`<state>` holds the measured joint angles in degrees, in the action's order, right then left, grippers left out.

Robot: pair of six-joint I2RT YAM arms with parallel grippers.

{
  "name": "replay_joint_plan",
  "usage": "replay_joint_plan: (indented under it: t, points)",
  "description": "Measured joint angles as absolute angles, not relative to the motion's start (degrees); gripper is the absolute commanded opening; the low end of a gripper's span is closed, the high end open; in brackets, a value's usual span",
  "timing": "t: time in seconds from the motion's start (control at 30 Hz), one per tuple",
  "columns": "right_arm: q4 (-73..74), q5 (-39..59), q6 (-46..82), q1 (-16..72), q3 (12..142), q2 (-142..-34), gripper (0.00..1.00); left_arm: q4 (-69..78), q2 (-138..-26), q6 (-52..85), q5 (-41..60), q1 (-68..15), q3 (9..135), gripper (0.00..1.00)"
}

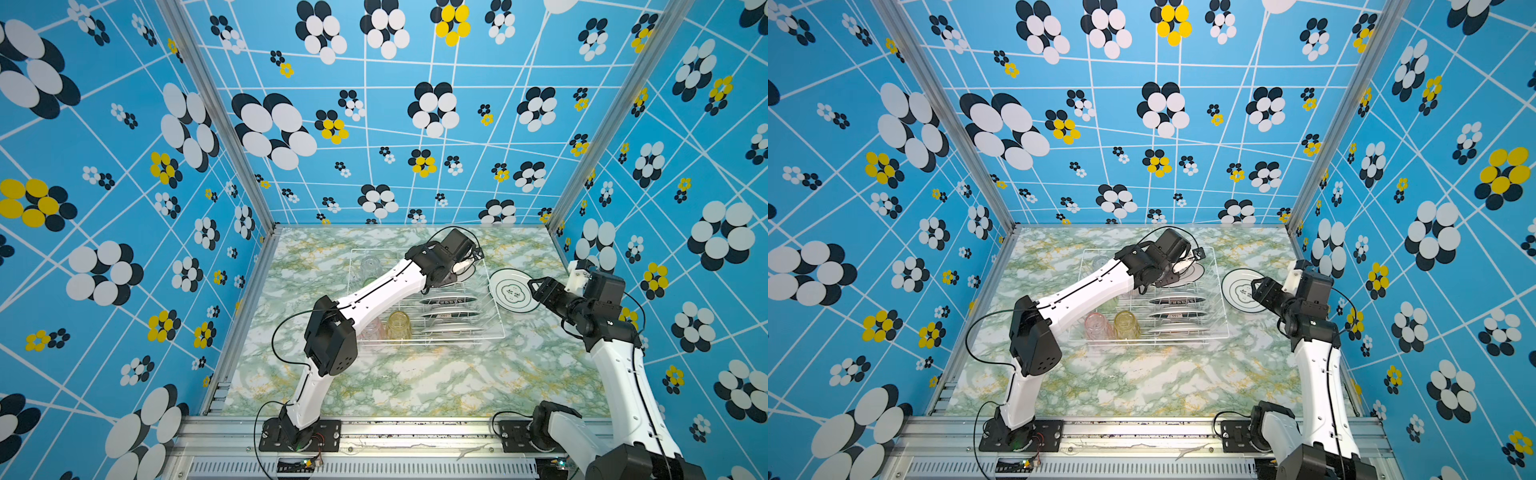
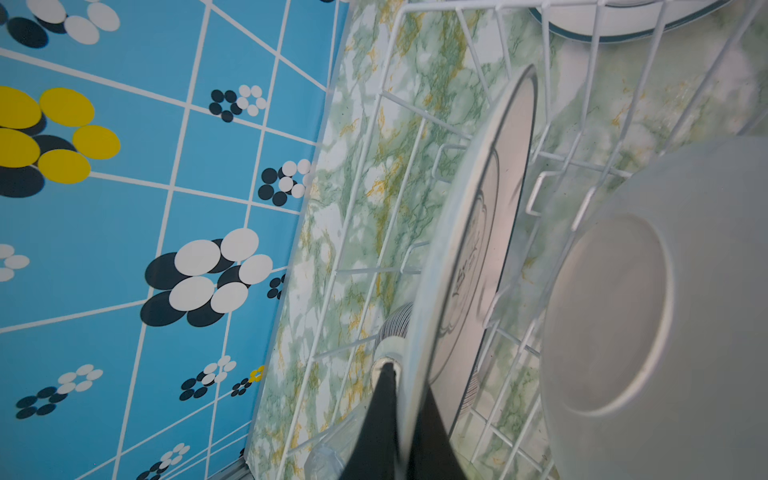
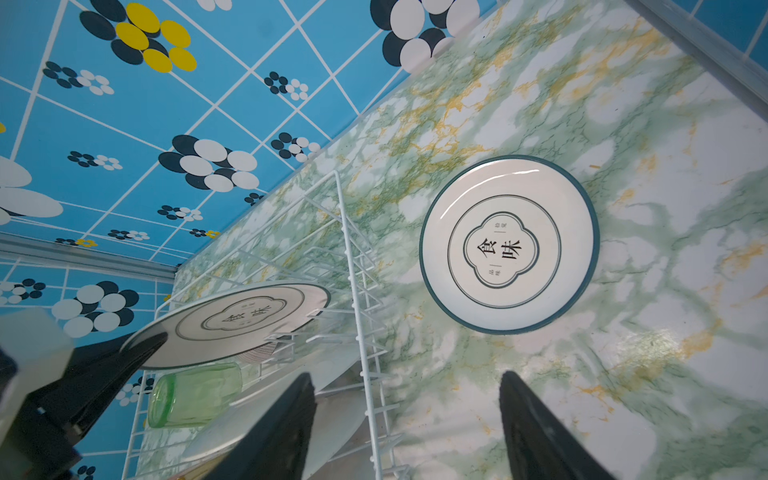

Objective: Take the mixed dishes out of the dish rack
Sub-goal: 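Lift second plate with left gripper while right gripper reaches toward it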

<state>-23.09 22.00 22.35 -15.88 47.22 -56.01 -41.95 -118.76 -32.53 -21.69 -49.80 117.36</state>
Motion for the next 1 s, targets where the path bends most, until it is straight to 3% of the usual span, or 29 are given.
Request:
replay_joint_plan:
  t: [0.33, 0.67, 1.0]
  points:
    - [-21.2, 25.7, 23.4, -15.9, 47.0, -55.6, 0.71, -42.2, -110.8, -25.8, -17.9, -47.5, 117.0, 0.0]
    - [-7.5, 41.2, 30.4, -15.9, 41.9, -54.0, 0.68, -42.7, -103.0, -12.4, 4.3, -38.2, 113.4, 0.0]
    - [11.9, 54.0, 42.4, -13.6, 37.6, -54.1, 0.55, -37.6, -102.8, 1.0, 30.1, -31.1, 107.5, 0.0]
